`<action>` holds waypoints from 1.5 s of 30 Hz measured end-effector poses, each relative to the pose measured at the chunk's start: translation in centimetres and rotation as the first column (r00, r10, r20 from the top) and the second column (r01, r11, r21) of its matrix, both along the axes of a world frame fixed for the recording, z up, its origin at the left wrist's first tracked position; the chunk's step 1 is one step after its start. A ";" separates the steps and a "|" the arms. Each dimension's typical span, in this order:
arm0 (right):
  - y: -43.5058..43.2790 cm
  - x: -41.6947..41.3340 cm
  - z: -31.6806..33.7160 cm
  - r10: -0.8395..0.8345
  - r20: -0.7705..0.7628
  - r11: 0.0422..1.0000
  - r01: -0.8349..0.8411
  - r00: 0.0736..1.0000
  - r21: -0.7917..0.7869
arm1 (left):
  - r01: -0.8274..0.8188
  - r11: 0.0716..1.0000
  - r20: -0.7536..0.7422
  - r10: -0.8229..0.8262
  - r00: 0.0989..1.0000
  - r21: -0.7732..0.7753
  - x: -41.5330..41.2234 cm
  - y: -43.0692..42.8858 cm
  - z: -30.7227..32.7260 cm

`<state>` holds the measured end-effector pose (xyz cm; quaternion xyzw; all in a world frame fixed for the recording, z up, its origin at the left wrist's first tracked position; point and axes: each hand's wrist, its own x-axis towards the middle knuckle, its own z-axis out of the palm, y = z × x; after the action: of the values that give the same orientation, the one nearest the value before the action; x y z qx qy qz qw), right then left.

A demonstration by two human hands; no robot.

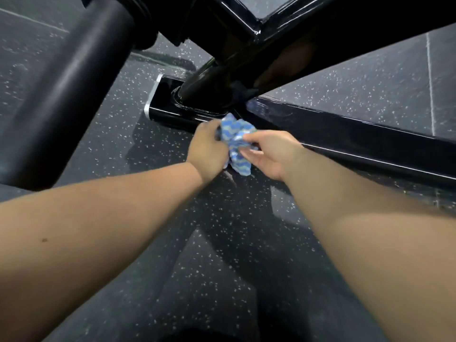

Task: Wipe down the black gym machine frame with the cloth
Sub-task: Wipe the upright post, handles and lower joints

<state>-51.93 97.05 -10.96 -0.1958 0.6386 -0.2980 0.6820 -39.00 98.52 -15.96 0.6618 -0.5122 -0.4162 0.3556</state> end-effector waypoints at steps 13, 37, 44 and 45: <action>-0.3 7.2 -1.9 -0.035 -0.342 0.936 -0.090 0.939 -0.342 | -0.442 0.872 -0.320 0.488 0.812 0.208 1.7 0.2 0.5; -7.4 -5.8 -2.9 0.256 -0.965 0.508 -0.857 0.055 0.086 | 0.364 0.930 0.680 -0.301 0.669 0.054 0.4 -1.8 3.8; -8.1 -4.7 -4.9 0.112 -0.989 0.366 -0.929 0.096 -0.049 | 0.246 0.968 0.766 -0.187 0.615 0.038 -2.6 -1.5 2.1; -8.2 -6.2 -4.6 0.105 -0.989 0.419 -0.906 0.103 -0.050 | 0.276 0.961 0.791 -0.193 0.580 0.032 -3.3 -1.4 2.1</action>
<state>-58.16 88.86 -15.57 -0.7903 0.5947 -0.0542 0.1375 -42.29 97.08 -13.85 0.6855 -0.7178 -0.1019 0.0672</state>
